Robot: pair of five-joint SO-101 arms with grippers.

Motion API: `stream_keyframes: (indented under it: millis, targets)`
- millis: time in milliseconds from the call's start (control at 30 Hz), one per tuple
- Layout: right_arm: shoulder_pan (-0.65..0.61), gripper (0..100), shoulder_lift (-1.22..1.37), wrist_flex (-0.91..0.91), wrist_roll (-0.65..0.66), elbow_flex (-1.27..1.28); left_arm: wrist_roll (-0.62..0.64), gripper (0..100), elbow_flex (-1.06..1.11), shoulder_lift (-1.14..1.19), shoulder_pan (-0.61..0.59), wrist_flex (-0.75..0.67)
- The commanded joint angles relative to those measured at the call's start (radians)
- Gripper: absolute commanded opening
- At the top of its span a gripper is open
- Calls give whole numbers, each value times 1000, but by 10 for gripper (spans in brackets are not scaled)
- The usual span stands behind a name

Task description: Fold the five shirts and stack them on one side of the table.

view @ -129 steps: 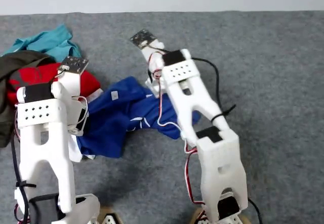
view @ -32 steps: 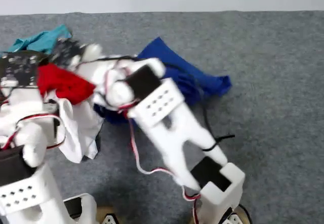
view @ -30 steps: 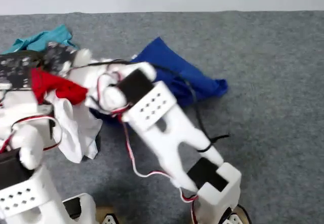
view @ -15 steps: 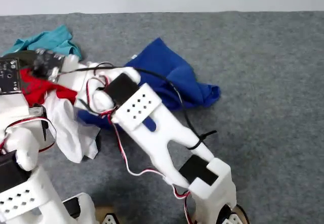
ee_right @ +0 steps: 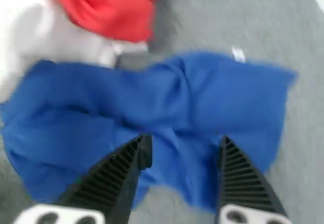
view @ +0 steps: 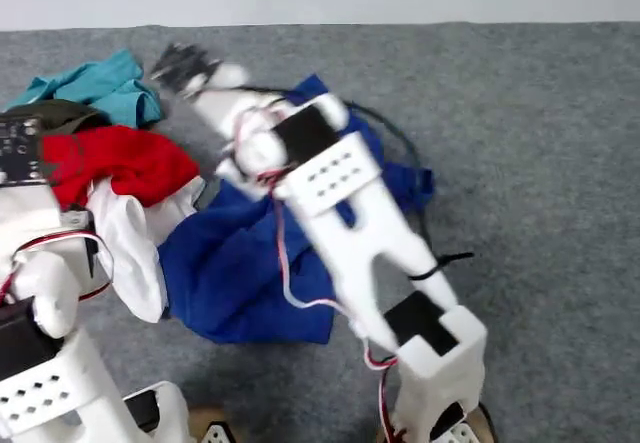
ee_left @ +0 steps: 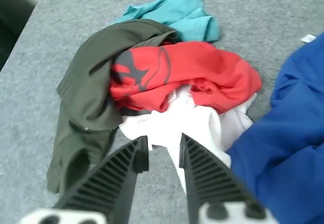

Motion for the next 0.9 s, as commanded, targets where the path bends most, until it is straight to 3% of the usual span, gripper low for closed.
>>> stream_keyframes:
  millis: [0,133,467,633,867]
  targets:
    - [124,221,-73,93,-21,-51,6,112,-8,-5,95,-17]
    - [257,221,-73,186,-21,-44,2,113,62,-5,284,-23]
    - [584,221,-73,191,-20,-41,2,111,372,-3,724,-127]
    - [699,221,-82,191,-20,77,-8,111,437,55,839,-199]
    - [820,221,-82,191,-23,244,-41,111,354,377,885,-199]
